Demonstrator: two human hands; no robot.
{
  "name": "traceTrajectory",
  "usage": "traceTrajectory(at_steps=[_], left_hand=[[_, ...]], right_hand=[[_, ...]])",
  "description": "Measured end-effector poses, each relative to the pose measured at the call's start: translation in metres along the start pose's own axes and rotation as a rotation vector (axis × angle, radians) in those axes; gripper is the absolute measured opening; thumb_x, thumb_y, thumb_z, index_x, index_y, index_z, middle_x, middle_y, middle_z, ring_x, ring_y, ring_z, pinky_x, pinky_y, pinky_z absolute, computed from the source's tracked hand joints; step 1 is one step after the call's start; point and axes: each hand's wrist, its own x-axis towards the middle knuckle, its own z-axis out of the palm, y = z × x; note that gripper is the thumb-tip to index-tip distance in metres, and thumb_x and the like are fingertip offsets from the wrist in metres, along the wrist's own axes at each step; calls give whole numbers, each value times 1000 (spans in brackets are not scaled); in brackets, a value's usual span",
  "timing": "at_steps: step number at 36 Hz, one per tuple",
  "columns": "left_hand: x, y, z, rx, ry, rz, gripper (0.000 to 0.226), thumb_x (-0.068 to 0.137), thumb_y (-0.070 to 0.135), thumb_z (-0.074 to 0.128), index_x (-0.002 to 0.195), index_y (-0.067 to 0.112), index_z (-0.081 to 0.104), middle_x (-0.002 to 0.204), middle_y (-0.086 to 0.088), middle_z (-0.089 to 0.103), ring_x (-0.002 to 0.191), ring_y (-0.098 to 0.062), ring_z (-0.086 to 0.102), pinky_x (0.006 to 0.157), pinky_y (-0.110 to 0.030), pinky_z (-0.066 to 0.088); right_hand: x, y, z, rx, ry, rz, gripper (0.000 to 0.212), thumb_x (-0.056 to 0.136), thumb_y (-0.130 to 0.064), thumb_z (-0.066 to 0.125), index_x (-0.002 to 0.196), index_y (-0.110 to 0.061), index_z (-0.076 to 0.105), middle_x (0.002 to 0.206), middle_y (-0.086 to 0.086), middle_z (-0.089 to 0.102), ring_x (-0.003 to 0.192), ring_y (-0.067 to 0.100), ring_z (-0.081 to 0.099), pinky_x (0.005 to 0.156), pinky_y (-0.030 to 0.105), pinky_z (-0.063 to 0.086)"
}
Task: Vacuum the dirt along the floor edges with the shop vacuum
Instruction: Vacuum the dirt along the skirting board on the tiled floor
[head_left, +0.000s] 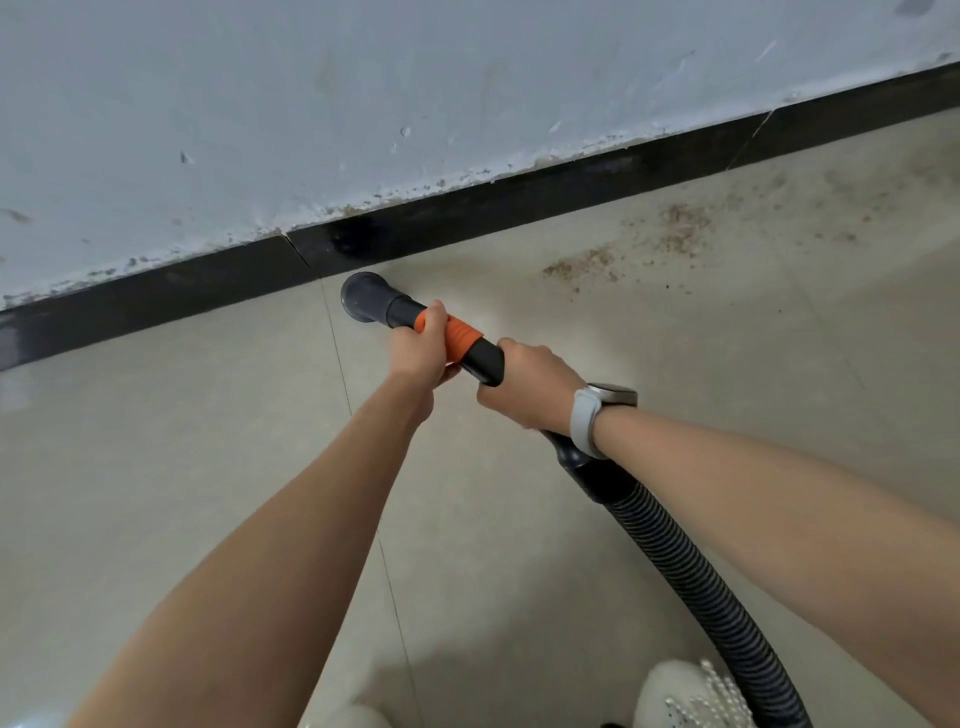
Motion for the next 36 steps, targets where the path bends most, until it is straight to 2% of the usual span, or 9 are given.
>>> traceTrajectory(at_steps=[2, 6, 12, 16, 20, 25, 27, 32, 36], left_hand=[[-10, -2, 9, -17, -12, -5, 19, 98, 32, 47, 85, 18, 43, 88, -1, 51, 81, -13, 54, 70, -31, 55], [-35, -18, 26, -44, -61, -13, 18, 98, 29, 47, 85, 17, 44, 87, -1, 51, 80, -13, 55, 68, -30, 56], [-71, -49, 56, 11, -123, -9, 18, 97, 27, 49, 96, 10, 44, 86, -4, 50, 82, -17, 54, 65, -30, 55], [-86, -55, 85, 56, -191, -37, 23, 97, 30, 50, 104, 9, 43, 87, -2, 49, 79, -14, 53, 76, -38, 55], [-90, -52, 120, 119, -288, -43, 28, 97, 34, 51, 109, 9, 44, 91, -1, 51, 79, -12, 53, 71, -32, 53], [-87, -45, 167, 202, -348, -37, 38, 96, 37, 52, 117, 6, 45, 99, -2, 53, 85, -14, 54, 81, -38, 54], [-86, -40, 184, 227, -356, -23, 38, 95, 36, 53, 118, 6, 46, 100, -3, 54, 86, -15, 55, 79, -37, 54], [-86, -26, 206, 298, -348, -33, 22, 97, 31, 50, 103, 10, 47, 87, -1, 52, 76, -11, 54, 62, -27, 53], [-89, -8, 205, 438, -349, -94, 21, 97, 30, 50, 105, 10, 46, 94, -5, 53, 78, -14, 55, 66, -28, 54]], right_hand=[[-8, 7, -4, -4, 1, 20, 19, 82, -23, 54, 75, -22, 36, 68, 2, 54, 52, 21, 49, 49, 27, 35], [-34, 30, -6, 17, -15, 75, 16, 81, -21, 52, 75, -20, 37, 69, 2, 53, 54, 21, 48, 52, 29, 36], [-75, 76, -2, 59, -18, 154, 12, 83, -24, 55, 84, -19, 43, 74, 3, 59, 63, 24, 56, 58, 32, 44], [-93, 103, -9, 86, 54, 207, 14, 84, -25, 55, 89, -17, 46, 74, 4, 59, 63, 25, 57, 57, 30, 43], [-101, 131, -24, 108, 130, 250, 15, 84, -27, 56, 88, -17, 45, 73, 4, 59, 64, 28, 61, 60, 35, 51], [-101, 161, -41, 162, 210, 321, 16, 84, -29, 55, 92, -17, 48, 76, 6, 62, 65, 30, 64, 63, 36, 53], [-97, 169, -46, 194, 241, 338, 16, 84, -27, 55, 93, -15, 49, 77, 6, 62, 67, 31, 64, 64, 37, 54], [-90, 175, -53, 237, 275, 351, 18, 86, -26, 54, 96, -12, 48, 82, 7, 61, 74, 32, 59, 66, 35, 50], [-92, 171, -59, 274, 219, 330, 18, 87, -26, 54, 96, -16, 42, 84, 6, 57, 74, 30, 54, 65, 32, 44]])
